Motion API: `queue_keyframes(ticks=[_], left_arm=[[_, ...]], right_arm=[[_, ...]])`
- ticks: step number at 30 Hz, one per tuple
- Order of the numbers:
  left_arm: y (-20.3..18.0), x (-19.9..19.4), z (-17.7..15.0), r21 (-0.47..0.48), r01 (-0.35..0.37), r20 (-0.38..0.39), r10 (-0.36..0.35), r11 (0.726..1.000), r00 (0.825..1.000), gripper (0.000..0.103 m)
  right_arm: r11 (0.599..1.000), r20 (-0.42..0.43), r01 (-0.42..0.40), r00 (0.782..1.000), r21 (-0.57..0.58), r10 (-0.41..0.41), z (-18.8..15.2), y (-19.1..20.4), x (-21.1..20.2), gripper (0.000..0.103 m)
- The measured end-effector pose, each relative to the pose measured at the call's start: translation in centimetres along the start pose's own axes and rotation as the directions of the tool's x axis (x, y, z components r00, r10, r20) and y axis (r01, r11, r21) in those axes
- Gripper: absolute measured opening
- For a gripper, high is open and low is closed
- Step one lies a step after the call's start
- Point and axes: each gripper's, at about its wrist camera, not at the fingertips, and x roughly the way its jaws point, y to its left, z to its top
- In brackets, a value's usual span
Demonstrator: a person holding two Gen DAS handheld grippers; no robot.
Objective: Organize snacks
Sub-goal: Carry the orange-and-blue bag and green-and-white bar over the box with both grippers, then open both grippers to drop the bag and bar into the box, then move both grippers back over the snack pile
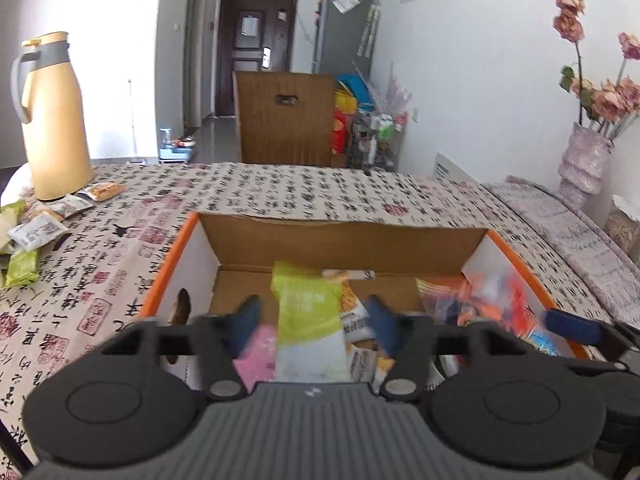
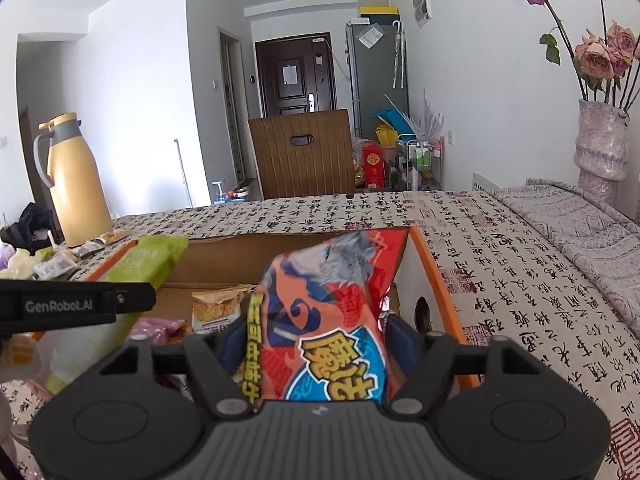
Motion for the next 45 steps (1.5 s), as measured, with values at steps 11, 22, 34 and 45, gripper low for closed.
queue_keyframes(ticks=[11, 22, 34, 45], left_arm=[[0.4, 0.1, 0.1, -0.025, -0.056, 0.004, 0.057, 0.998, 0.998, 0.103], [0.5, -1.2, 0.7, -0.046, -0.081, 0.010, 0.082, 0.996, 0.997, 0.103], [0.9, -5.6, 0.3, -0.027, -0.075, 0.046, 0.076, 0.997, 0.996, 0.103], [3.2, -8.6, -2.9, 0.011, -0.101, 0.025, 0.100, 0.995, 0.995, 0.103]], right_arm=[[1.000, 0.018, 0.010, 1.000, 0.025, -0.010, 0.1, -0.6, -0.4, 0.103], [1.000, 0.046, 0.009, 0.999, 0.022, -0.010, 0.8, -0.7, -1.8, 0.103], [1.000, 0.077, -0.011, 0.997, 0.004, 0.011, 0.8, -0.6, -6.2, 0.103], [0.999, 0.047, -0.023, 0.999, -0.038, 0.025, -1.8, -1.2, -10.2, 0.103]])
